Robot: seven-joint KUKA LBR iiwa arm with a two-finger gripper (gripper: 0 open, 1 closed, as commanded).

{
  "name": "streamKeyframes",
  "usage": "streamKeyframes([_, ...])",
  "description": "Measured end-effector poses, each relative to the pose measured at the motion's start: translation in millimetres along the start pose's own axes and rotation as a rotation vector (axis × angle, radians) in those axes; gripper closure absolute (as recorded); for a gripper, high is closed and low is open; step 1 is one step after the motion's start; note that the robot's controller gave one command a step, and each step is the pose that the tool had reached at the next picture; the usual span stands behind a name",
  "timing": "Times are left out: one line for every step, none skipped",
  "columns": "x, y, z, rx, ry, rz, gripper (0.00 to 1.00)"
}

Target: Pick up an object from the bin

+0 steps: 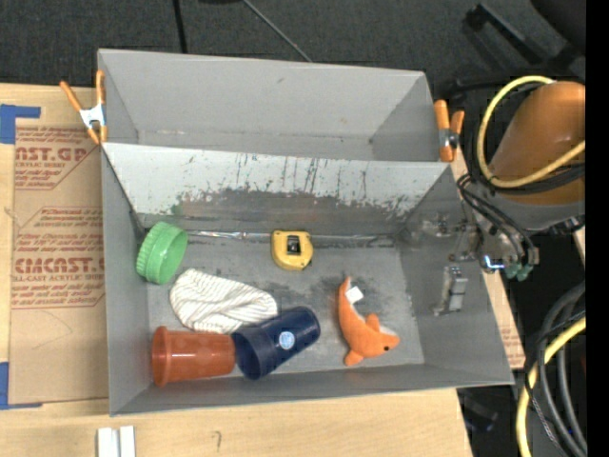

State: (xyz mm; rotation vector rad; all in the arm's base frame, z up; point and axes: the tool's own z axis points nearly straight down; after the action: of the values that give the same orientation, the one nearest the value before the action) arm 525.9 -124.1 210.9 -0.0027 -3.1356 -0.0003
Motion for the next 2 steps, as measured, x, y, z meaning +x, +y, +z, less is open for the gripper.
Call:
streamKeyframes([-1.7, 1, -5, 0.001, -0.008, -0.002, 0.0])
streamKeyframes([-0.1, 19, 47, 0.004, -0.014, -0.302, 0.0])
